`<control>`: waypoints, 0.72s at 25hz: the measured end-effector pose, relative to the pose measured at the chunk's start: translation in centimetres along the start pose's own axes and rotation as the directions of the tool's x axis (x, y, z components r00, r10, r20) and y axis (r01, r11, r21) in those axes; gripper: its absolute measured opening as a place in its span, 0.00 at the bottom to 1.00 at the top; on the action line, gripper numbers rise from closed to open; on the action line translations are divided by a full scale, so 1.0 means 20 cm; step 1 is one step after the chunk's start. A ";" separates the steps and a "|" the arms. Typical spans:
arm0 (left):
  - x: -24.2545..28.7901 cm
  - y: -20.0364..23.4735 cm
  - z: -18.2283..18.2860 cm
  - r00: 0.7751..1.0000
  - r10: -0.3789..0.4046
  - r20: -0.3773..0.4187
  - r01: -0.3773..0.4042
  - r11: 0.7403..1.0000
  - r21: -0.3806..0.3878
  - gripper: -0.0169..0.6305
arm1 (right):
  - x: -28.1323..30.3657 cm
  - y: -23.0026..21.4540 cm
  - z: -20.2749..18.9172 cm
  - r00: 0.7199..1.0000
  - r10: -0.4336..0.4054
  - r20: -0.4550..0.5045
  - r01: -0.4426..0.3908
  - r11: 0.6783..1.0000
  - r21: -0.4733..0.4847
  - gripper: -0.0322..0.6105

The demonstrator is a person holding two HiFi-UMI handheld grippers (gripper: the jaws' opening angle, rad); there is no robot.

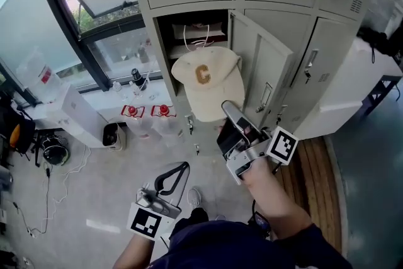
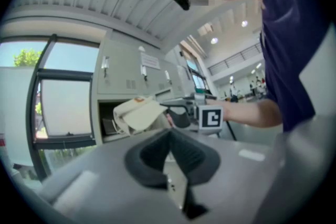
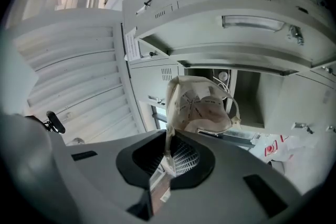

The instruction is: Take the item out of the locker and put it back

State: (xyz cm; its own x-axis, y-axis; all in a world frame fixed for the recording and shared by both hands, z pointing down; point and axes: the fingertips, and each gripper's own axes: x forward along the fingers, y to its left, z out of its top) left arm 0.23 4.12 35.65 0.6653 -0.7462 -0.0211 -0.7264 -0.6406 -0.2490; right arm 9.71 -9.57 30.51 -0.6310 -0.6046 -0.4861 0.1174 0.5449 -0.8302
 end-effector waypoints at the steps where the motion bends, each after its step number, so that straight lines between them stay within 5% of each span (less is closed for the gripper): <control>1: -0.02 -0.02 0.01 1.000 0.004 0.000 -0.004 1.000 0.001 0.03 | -0.03 0.01 -0.01 1.000 0.004 -0.003 -0.004 1.000 0.007 0.08; 18: -0.25 -0.12 0.09 0.999 0.038 -0.023 -0.037 0.999 0.026 0.03 | -0.46 0.07 -0.27 0.999 -0.007 -0.036 0.009 0.998 0.057 0.08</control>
State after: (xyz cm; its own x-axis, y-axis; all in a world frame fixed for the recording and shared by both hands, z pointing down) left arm -1.12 9.74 34.59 0.6331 -0.7740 -0.0083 -0.7461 -0.6074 -0.2728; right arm 11.56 -0.22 35.31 -0.6590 -0.5873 -0.4699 0.1549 0.5053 -0.8489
